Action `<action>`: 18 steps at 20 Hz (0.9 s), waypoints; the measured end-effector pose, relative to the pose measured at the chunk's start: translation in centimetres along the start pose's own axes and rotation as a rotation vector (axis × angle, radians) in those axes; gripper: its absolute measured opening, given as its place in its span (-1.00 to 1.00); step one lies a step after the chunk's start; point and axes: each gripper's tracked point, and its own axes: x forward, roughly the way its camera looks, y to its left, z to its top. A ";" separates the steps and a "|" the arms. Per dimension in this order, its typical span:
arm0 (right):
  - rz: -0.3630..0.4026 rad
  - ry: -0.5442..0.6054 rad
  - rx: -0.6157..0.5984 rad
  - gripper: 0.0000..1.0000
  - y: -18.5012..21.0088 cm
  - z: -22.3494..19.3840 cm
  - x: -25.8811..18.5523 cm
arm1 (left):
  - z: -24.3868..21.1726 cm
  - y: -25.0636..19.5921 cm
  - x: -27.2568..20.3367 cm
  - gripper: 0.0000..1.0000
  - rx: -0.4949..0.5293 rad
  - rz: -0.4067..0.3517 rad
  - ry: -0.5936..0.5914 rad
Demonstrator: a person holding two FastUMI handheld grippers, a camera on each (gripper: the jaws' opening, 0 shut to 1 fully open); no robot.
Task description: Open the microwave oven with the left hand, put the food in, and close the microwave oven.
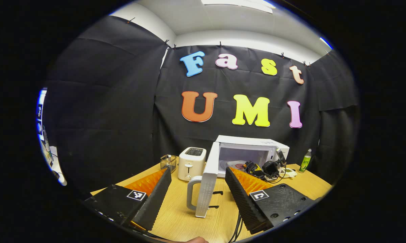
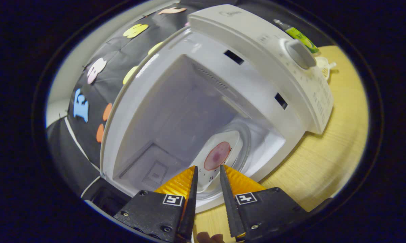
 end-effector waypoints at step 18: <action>0.259 -0.045 -0.816 0.83 3.6 6.8 -22.4 | -5.5 8.8 4.0 0.00 -0.077 0.040 0.045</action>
